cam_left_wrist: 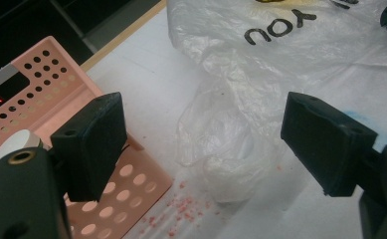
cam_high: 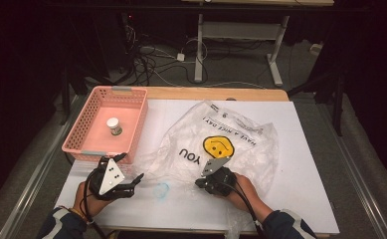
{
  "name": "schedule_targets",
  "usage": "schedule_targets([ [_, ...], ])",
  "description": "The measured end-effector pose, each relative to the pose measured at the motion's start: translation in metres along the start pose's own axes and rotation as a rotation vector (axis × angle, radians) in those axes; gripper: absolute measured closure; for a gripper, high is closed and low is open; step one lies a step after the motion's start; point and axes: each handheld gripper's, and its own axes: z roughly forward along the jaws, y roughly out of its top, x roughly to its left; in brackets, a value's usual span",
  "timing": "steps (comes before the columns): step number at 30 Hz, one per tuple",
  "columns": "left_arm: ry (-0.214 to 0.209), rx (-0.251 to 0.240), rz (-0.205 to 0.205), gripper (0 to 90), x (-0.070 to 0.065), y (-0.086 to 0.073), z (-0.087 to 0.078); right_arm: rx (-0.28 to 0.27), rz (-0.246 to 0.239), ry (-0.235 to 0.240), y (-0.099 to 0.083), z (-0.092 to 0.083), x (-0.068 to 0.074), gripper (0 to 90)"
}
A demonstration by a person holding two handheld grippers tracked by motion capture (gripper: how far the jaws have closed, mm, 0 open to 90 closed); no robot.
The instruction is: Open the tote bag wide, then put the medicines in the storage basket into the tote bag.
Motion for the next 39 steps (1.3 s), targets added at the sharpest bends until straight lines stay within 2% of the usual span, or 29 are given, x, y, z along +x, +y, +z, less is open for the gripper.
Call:
schedule_targets([
  [5, 0.004, -0.003, -0.008, 17.8, 0.002, 0.0, -0.001, -0.052, 0.03, -0.036, 0.002, -0.009, -0.004, 90.0],
  [6, 0.005, -0.002, -0.01, 17.9, 0.002, 0.0, -0.001, -0.085, 0.059, -0.067, 0.004, -0.015, -0.006, 90.0],
  [9, 0.001, -0.005, -0.015, 18.0, 0.004, 0.0, -0.001, -0.112, 0.063, -0.095, 0.007, -0.022, -0.008, 90.0],
  [11, 0.002, -0.005, -0.019, 18.0, 0.005, 0.0, -0.002, -0.151, 0.075, -0.124, 0.01, -0.029, -0.012, 90.0],
  [12, 0.003, -0.006, -0.02, 18.1, 0.006, 0.001, -0.002, -0.191, 0.086, -0.147, 0.014, -0.035, -0.017, 90.0],
  [15, -0.003, -0.017, -0.025, 20.1, 0.009, 0.002, -0.003, -0.212, 0.076, -0.207, 0.02, -0.039, -0.022, 90.0],
  [16, -0.001, -0.016, -0.028, 20.1, 0.01, 0.003, -0.004, -0.212, 0.076, -0.207, 0.02, -0.039, -0.022, 90.0],
  [18, 0.01, -0.016, -0.032, 18.1, 0.015, 0.004, -0.005, -0.238, 0.085, -0.24, 0.026, -0.043, -0.028, 90.0],
  [21, 0.023, -0.022, -0.072, 17.7, 0.025, 0.006, -0.007, -0.257, 0.087, -0.246, 0.028, -0.046, -0.031, 90.0],
  [29, 0.073, -0.022, -0.101, 16.0, 0.058, 0.015, -0.013, -0.302, 0.052, -0.287, 0.042, -0.064, -0.037, 90.0],
  [32, 0.083, 0.005, -0.113, 16.0, 0.072, 0.021, -0.011, -0.317, 0.051, -0.306, 0.044, -0.068, -0.039, 90.0],
  [34, 0.096, 0.032, -0.107, 16.0, 0.083, 0.027, -0.006, -0.345, 0.051, -0.327, 0.048, -0.078, -0.041, 90.0],
  [37, 0.096, 0.058, -0.136, 16.0, 0.101, 0.035, 0.002, -0.36, 0.05, -0.349, 0.05, -0.083, -0.041, 90.0],
  [38, 0.086, 0.069, -0.144, 16.0, 0.107, 0.038, 0.005, -0.382, 0.056, -0.365, 0.051, -0.088, -0.043, 90.0],
  [39, 0.09, 0.088, -0.135, 16.0, 0.112, 0.04, 0.009, -0.382, 0.056, -0.365, 0.051, -0.088, -0.043, 90.0],
])
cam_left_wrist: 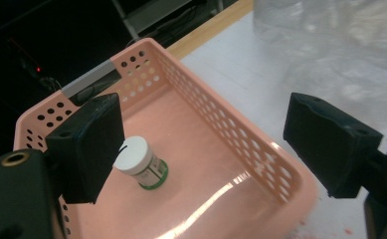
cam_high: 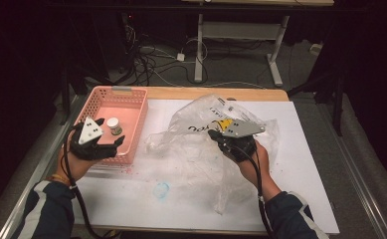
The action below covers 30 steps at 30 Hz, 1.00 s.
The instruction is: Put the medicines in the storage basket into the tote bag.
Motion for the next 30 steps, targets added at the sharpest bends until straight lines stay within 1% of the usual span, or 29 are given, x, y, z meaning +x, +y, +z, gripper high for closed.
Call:
schedule_targets([
  [1, 0.011, 0.022, 0.009, 16.0, 0.004, 0.003, 0.004, -0.015, 0.007, -0.006, 0.002, -0.001, -0.002, 90.0],
  [3, 0.005, 0.06, 0.009, 16.0, 0.012, 0.008, 0.013, -0.022, 0.004, -0.012, 0.003, -0.001, -0.003, 90.0],
  [4, 0.011, 0.078, 0.008, 16.0, 0.016, 0.01, 0.018, -0.027, 0.008, -0.018, 0.004, -0.001, -0.004, 90.0],
  [5, 0.011, 0.1, 0.008, 16.0, 0.02, 0.012, 0.023, -0.039, 0.022, -0.015, 0.005, -0.001, -0.007, 90.0],
  [9, 0.025, 0.195, 0.001, 15.9, 0.033, 0.016, 0.046, -0.05, 0.015, -0.019, 0.008, -0.002, -0.008, 90.0],
  [10, 0.022, 0.212, -0.012, 15.9, 0.037, 0.016, 0.052, -0.05, 0.015, -0.019, 0.008, -0.002, -0.008, 90.0],
  [11, 0.012, 0.237, -0.033, 16.0, 0.04, 0.015, 0.058, -0.051, 0.018, -0.019, 0.008, -0.003, -0.008, 90.0],
  [13, 0.015, 0.287, -0.05, 15.9, 0.047, 0.014, 0.07, -0.054, 0.014, -0.016, 0.007, -0.005, -0.009, 90.0],
  [15, 0.016, 0.324, -0.085, 15.9, 0.052, 0.012, 0.081, -0.052, 0.015, -0.013, 0.006, -0.005, -0.009, 90.0],
  [16, 0.017, 0.344, -0.094, 16.0, 0.055, 0.011, 0.086, -0.05, 0.018, -0.012, 0.005, -0.005, -0.009, 90.0],
  [17, 0.007, 0.366, -0.103, 16.1, 0.056, 0.009, 0.092, -0.048, 0.021, -0.005, 0.005, -0.004, -0.009, 90.0],
  [18, 0.008, 0.397, -0.105, 16.1, 0.057, 0.007, 0.098, -0.045, 0.022, 0.0, 0.004, -0.004, -0.009, 90.0],
  [19, 0.012, 0.425, -0.104, 16.8, 0.058, 0.005, 0.103, -0.042, 0.018, 0.001, 0.004, -0.004, -0.008, 90.0],
  [22, 0.025, 0.492, -0.13, 18.6, 0.063, -0.002, 0.116, -0.042, 0.016, 0.002, 0.003, -0.004, -0.008, 90.0],
  [23, 0.027, 0.505, -0.142, 22.0, 0.065, -0.005, 0.118, -0.042, 0.016, 0.002, 0.003, -0.004, -0.009, 90.0],
  [24, 0.026, 0.517, -0.152, 28.9, 0.066, -0.007, 0.12, -0.044, 0.021, 0.002, 0.003, -0.005, -0.01, 90.0],
  [25, 0.005, 0.529, -0.152, 32.6, 0.068, -0.008, 0.122, -0.046, 0.023, 0.001, 0.002, -0.006, -0.011, 90.0],
  [26, 0.005, 0.529, -0.152, 36.6, 0.068, -0.008, 0.122, -0.047, 0.027, 0.0, 0.002, -0.006, -0.011, 90.0],
  [28, -0.011, 0.541, -0.135, 38.2, 0.067, -0.007, 0.123, -0.045, 0.032, 0.002, 0.001, -0.006, -0.012, 90.0],
  [29, -0.024, 0.549, -0.13, 44.9, 0.067, -0.007, 0.124, -0.044, 0.031, 0.0, 0.001, -0.006, -0.012, 90.0],
  [30, -0.021, 0.554, -0.127, 44.9, 0.066, -0.008, 0.125, -0.044, 0.03, -0.001, 0.001, -0.006, -0.012, 90.0],
])
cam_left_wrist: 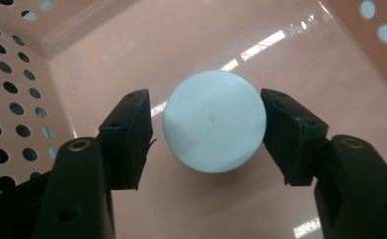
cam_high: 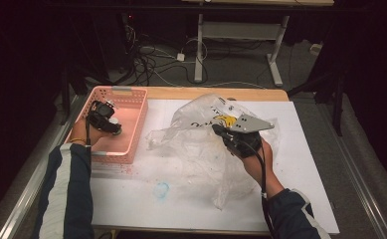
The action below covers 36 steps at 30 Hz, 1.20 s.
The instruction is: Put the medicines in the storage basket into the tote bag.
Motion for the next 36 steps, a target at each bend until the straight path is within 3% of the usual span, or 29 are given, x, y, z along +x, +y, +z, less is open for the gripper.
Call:
schedule_targets([
  [6, -0.003, -0.006, 0.013, 45.7, 0.0, 0.0, -0.001, -0.002, -0.003, -0.002, 0.0, -0.001, 0.001, 90.0],
  [8, -0.016, -0.03, 0.013, 47.2, 0.0, 0.0, -0.002, -0.003, -0.003, -0.004, 0.0, -0.002, 0.001, 90.0],
  [16, -0.002, -0.026, 0.03, 48.4, -0.001, 0.0, -0.004, -0.009, -0.003, -0.01, 0.001, -0.003, 0.0, 90.0],
  [18, 0.018, -0.039, 0.033, 48.5, 0.0, 0.0, -0.007, -0.007, -0.005, -0.008, 0.0, -0.003, 0.0, 90.0],
  [27, 0.033, -0.175, 0.015, 48.5, 0.001, -0.004, -0.035, -0.009, -0.002, -0.013, 0.0, -0.003, 0.0, 90.0],
  [32, 0.016, -0.282, 0.008, 48.5, -0.003, -0.009, -0.058, -0.01, -0.009, -0.024, 0.001, -0.004, 0.001, 90.0],
  [35, -0.006, -0.353, 0.023, 48.6, -0.01, -0.011, -0.074, -0.011, -0.01, -0.025, 0.001, -0.005, 0.001, 90.0],
  [36, -0.024, -0.4, 0.043, 48.6, -0.018, -0.012, -0.084, -0.009, -0.011, -0.031, 0.001, -0.004, 0.0, 90.0],
])
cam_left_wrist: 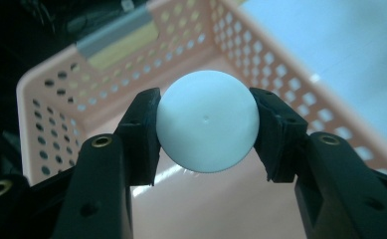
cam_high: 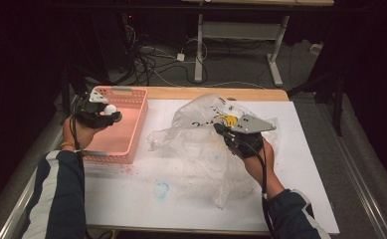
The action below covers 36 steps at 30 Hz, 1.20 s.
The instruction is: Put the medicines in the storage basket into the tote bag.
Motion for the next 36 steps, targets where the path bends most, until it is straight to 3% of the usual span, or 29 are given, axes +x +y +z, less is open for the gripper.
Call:
schedule_targets([
  [1, 0.0, 0.0, 0.0, 48.6, 0.0, 0.0, 0.0, 0.0, 0.0, 0.0, 0.0, 0.0, 0.0, 90.0],
  [3, -0.014, -0.045, 0.025, 48.6, -0.01, 0.004, -0.01, -0.001, 0.002, -0.002, 0.0, 0.001, 0.0, 90.0],
  [10, -0.089, -0.167, 0.122, 48.6, -0.052, 0.015, -0.036, -0.002, 0.003, -0.004, 0.0, 0.001, 0.0, 90.0],
  [22, -0.237, -0.292, 0.289, 48.5, -0.13, 0.032, -0.046, 0.005, 0.009, -0.007, -0.002, 0.001, -0.001, 90.0],
  [27, -0.293, -0.325, 0.353, 48.5, -0.165, 0.037, -0.04, 0.008, 0.013, -0.009, -0.003, 0.001, -0.001, 90.0],
  [30, -0.331, -0.316, 0.377, 48.6, -0.184, 0.038, -0.029, 0.006, 0.019, -0.007, -0.003, 0.001, -0.001, 90.0],
  [32, -0.327, -0.303, 0.407, 48.5, -0.195, 0.039, -0.02, 0.002, 0.014, -0.003, -0.003, 0.001, 0.0, 90.0],
  [36, -0.356, -0.275, 0.419, 48.5, -0.21, 0.041, 0.002, 0.006, 0.02, 0.003, -0.004, 0.001, 0.0, 90.0],
])
